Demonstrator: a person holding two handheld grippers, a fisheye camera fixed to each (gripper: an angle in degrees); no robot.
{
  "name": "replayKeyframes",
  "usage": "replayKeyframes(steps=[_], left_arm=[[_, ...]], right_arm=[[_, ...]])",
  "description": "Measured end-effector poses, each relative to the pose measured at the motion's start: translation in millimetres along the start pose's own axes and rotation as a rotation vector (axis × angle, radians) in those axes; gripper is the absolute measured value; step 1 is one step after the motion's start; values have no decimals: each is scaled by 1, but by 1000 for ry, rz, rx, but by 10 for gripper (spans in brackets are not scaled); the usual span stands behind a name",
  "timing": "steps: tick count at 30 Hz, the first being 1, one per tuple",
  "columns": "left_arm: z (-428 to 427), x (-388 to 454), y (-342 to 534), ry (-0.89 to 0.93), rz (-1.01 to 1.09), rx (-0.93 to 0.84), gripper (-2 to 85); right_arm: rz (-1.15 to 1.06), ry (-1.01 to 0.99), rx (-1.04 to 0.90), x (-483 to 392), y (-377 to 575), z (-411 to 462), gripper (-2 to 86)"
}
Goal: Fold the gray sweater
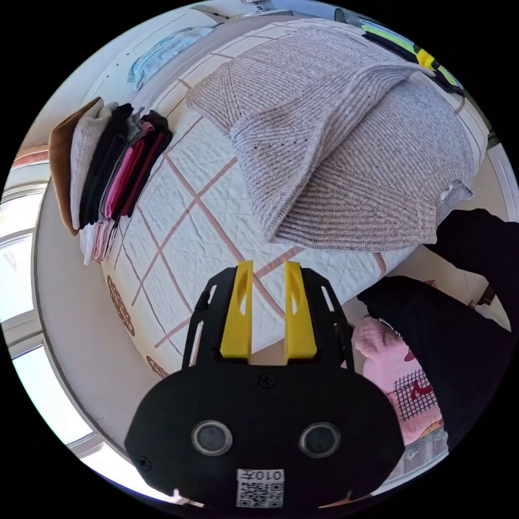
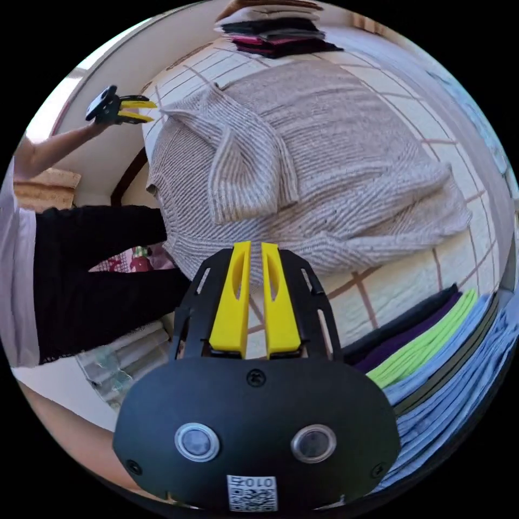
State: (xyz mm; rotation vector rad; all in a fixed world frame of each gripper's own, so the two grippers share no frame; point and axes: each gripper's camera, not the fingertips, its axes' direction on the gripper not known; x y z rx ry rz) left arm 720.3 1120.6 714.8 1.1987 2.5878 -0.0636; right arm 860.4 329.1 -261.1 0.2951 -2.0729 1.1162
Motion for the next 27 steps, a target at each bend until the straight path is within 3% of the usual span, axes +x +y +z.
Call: replayKeyframes(steps=[1, 5, 10, 12, 14, 18, 22, 27], left_arm=[[4, -3, -5, 18, 32, -4, 109], [21, -4, -20, 56, 128, 18, 116], [45, -2, -45, 78, 204, 16, 108], [50, 1, -49, 57, 227, 14, 101], [59, 5, -52, 50, 260, 2, 93], [71, 7, -57, 45, 259, 16, 64], [75, -1, -60, 113, 213, 13, 15], [80, -23, -43, 221, -15, -34, 1]], right_arm=[[139, -75, -13, 12, 11, 4, 56], [587, -518, 346, 30, 42, 12, 109], [889, -484, 358, 24, 46, 63, 136], [938, -374, 391, 29, 41, 61, 136], [879, -213, 356, 36, 19, 54, 133], [749, -243, 247, 49, -22, 66, 99], [644, -70, 186, 54, -69, 17, 56], [167, 57, 196, 56, -147, -100, 52]])
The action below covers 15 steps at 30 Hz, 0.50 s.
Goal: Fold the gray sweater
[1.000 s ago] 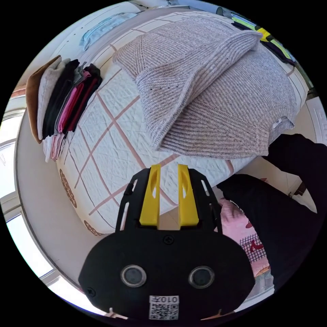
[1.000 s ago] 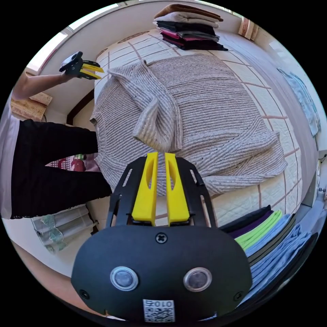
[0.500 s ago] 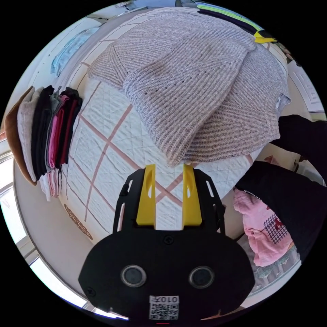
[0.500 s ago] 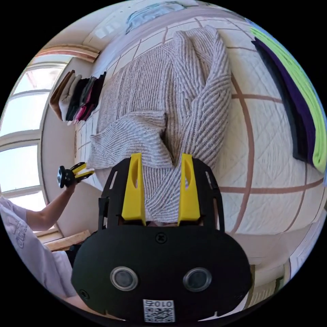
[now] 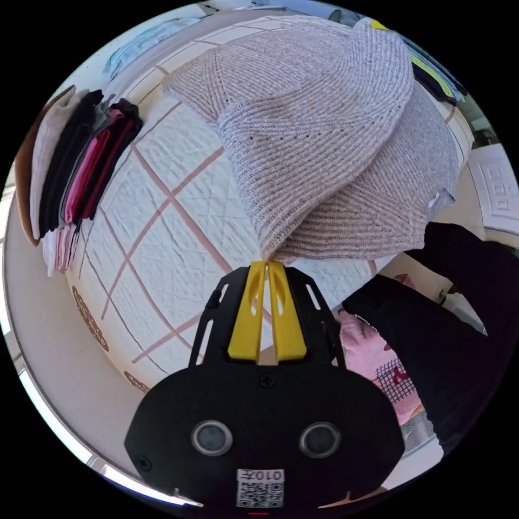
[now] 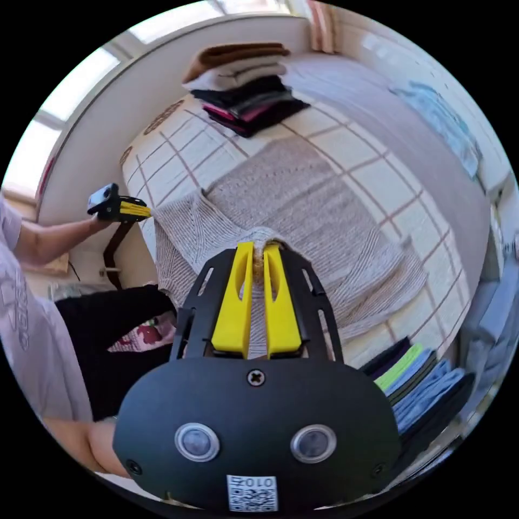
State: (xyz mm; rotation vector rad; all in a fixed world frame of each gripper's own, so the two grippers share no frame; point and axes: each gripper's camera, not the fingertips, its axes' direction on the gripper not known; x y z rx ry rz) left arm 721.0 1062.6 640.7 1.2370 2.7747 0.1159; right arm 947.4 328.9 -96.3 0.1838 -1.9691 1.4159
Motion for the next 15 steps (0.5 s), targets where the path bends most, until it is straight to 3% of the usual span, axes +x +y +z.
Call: replayKeyframes(steps=[2, 4, 6, 10, 13, 15], left_arm=[[-4, -3, 10, 32, -96, 21, 0], [-6, 7, 15, 38, -150, 42, -1], [1, 20, 10, 17, -144, 28, -1], [29, 36, -10, -6, -103, -11, 1], [58, 46, -20, 63, 63, -107, 5], [61, 46, -16, 65, 150, -113, 8]], right_arm=[[-320, 80, 123, -15, -15, -57, 51], [-380, 109, 142, -1, -19, -76, 51], [-339, 97, 91, 35, -24, -65, 51], [-29, -59, -122, 143, -42, 42, 52], [152, -69, -345, 180, -45, 120, 52], [193, -90, -373, 189, -44, 138, 52]])
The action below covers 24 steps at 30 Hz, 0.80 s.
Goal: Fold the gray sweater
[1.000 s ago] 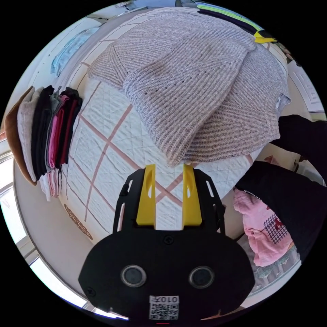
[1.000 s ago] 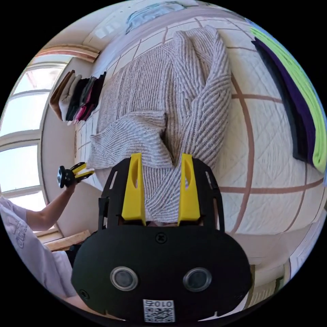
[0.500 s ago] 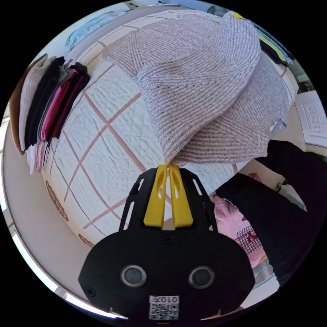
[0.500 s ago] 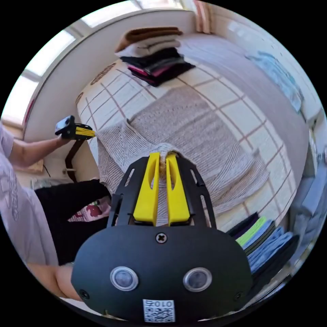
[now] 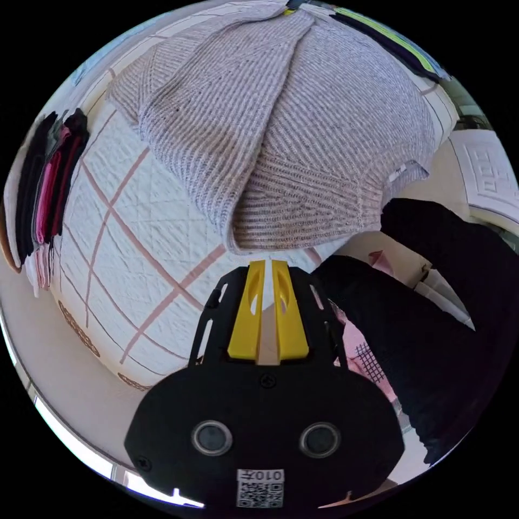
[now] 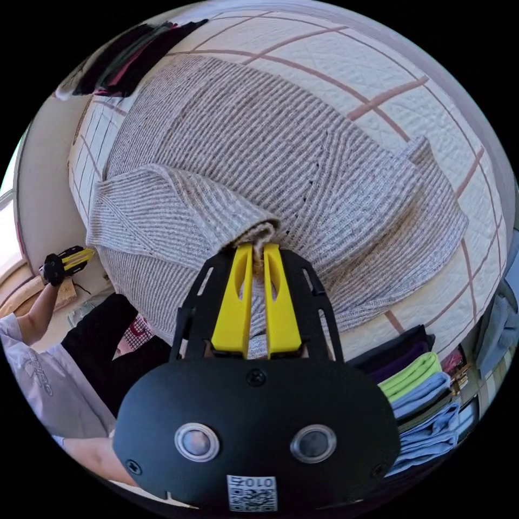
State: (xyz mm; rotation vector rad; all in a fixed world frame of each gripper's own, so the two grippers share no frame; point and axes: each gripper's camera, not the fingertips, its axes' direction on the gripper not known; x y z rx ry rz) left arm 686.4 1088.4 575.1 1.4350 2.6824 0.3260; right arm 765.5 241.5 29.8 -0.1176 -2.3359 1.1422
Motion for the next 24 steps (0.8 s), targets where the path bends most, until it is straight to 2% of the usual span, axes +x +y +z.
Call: replayKeyframes(steps=[3, 7, 9, 12, 16, 19, 21, 24], left_arm=[[-33, -34, 15, -75, -28, 156, 21], [-45, -120, -11, 47, 24, 363, 76], [-35, -151, -36, 33, 100, 418, 89], [-16, -195, -86, 102, 222, 433, 100], [16, -214, -131, 185, 381, 317, 104], [33, -216, -131, 193, 403, 310, 104], [42, -226, -123, 223, 346, 332, 102], [57, -249, -108, 298, 245, 333, 96]], right_arm=[[12, -59, 26, 13, 1, -3, 53], [-92, -145, 80, 15, 8, -19, 54], [-103, -114, 59, 13, 7, -18, 55], [-18, -10, 125, 21, 10, -20, 58], [75, 111, 239, 22, 25, -33, 48], [-47, 48, 394, -9, 42, -37, 44], [-105, 44, 354, -26, 41, -19, 45], [-118, 63, 188, -37, 29, 30, 52]])
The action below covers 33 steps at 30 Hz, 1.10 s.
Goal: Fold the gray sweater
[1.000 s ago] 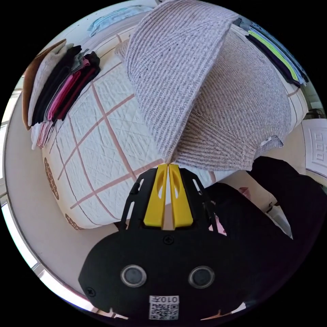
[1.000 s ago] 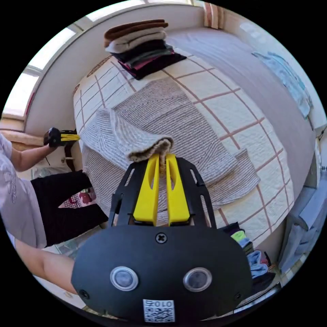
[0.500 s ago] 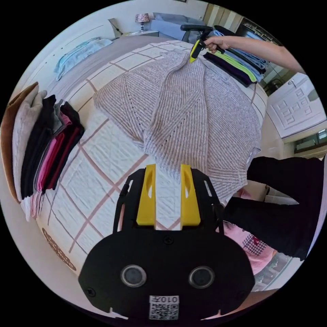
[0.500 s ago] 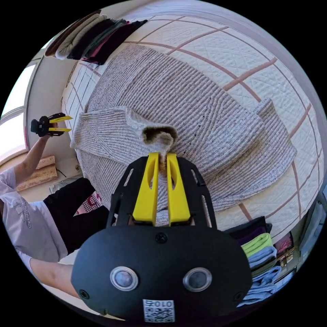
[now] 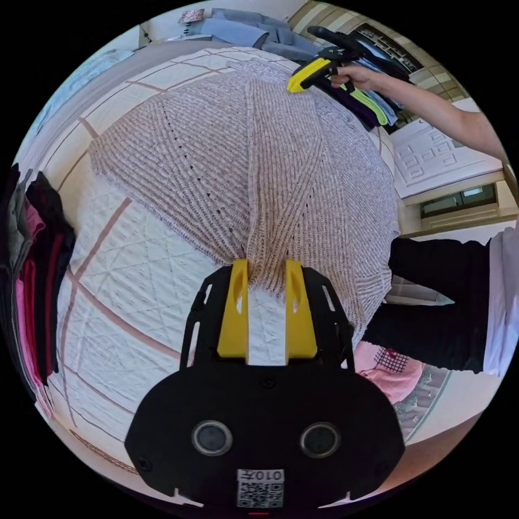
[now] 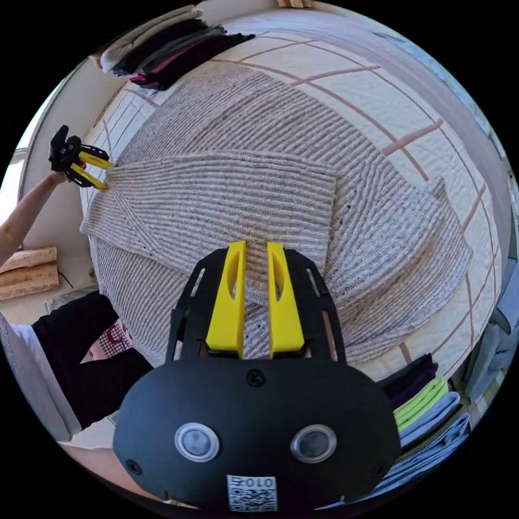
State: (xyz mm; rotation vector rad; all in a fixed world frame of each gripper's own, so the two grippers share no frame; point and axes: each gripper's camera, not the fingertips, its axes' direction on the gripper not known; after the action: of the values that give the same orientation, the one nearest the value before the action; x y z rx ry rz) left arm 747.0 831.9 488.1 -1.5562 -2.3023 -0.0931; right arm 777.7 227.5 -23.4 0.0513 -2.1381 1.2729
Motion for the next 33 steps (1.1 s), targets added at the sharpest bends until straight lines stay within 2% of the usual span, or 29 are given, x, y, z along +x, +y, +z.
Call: replayKeyframes(steps=[5, 8, 11, 14, 16, 18, 22, 25, 27, 29, 33], left_arm=[[8, -18, 15, -4, -59, -52, 83], [13, -22, 12, -16, -61, -141, 74], [19, -27, 15, -32, -81, -184, 65], [22, -43, 23, 4, -209, -184, 55], [10, -56, 42, 89, -395, -66, 48], [-9, -51, 65, 97, -511, 72, 42], [-52, 4, 120, -124, -751, 307, 29], [-45, 22, 168, -55, -942, 340, 26], [-40, 35, 180, -51, -969, 363, 26], [-37, 44, 172, -47, -937, 362, 30], [-21, 45, 112, 122, -733, 444, 53]], right_arm=[[21, -105, 96, 11, 23, -4, 57], [149, 55, 248, 27, 64, -46, 63], [347, 206, 208, 71, 99, -67, 90], [467, 207, 186, 109, 115, -75, 108], [496, 214, 171, 122, 115, -73, 116], [521, 213, 152, 134, 111, -64, 123], [550, 104, 44, 155, 103, -22, 114], [552, 100, 104, 147, 116, -21, 60], [514, 125, 161, 132, 129, -32, 55], [473, 238, 188, 101, 149, -53, 53], [471, 431, 270, 31, 193, -106, 52]])
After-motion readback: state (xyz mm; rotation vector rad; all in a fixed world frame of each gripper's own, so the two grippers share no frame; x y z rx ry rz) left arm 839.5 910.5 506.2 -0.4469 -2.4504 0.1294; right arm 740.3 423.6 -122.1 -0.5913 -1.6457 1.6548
